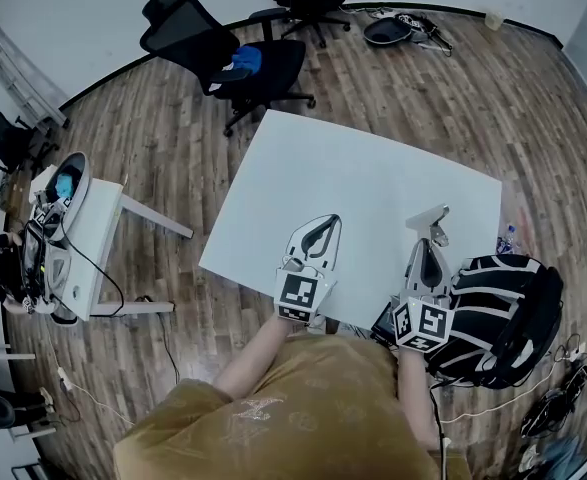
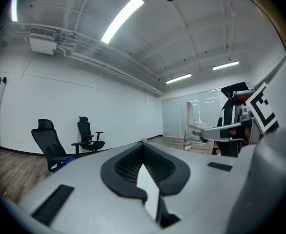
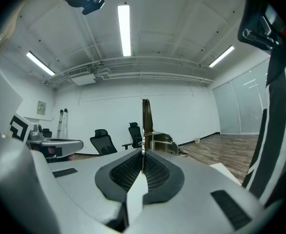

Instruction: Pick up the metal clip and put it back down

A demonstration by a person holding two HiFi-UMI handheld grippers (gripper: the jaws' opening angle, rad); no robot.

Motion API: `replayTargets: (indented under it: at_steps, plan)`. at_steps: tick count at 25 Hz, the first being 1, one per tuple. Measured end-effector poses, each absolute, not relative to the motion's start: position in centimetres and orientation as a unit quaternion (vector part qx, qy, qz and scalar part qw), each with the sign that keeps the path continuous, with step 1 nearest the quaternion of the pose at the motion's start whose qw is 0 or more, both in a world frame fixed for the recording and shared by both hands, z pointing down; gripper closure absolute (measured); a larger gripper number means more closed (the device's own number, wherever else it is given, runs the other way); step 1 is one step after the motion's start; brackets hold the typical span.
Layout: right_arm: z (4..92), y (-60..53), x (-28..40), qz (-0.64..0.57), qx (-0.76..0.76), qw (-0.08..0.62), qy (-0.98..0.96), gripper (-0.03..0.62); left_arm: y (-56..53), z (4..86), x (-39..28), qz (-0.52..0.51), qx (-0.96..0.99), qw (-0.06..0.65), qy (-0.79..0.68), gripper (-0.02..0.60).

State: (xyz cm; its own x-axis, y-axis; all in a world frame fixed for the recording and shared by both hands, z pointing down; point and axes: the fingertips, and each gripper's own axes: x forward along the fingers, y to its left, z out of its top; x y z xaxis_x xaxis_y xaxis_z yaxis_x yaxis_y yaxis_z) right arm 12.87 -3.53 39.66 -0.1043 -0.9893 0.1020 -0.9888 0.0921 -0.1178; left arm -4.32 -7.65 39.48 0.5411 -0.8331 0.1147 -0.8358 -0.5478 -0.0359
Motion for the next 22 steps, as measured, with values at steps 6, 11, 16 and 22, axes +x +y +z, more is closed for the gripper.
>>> replayTargets:
  at_steps: [6, 11, 16, 22]
  plan:
    - [40.1, -3.4, 13.1, -0.090, -0.669, 0.004, 0.738, 0.586, -7.6, 39.9, -4.3, 0.066, 0.877, 0.015, -0.476, 0.575]
    - [40.4, -3.2, 13.3, -0.099, -0.668, 0.010, 0.737, 0.586, -7.5, 40.4, -4.2, 0.073, 0.876, 0.019, -0.476, 0.575]
    - [41.4, -3.0, 13.5, -0.114, -0.667, 0.009, 0.736, 0.586, -7.3, 41.2, -4.2, 0.084, 0.874, 0.025, -0.477, 0.575]
    - [42.5, -2.7, 13.7, -0.131, -0.667, 0.006, 0.734, 0.586, -7.1, 42.2, -4.0, 0.093, 0.874, 0.035, -0.476, 0.575]
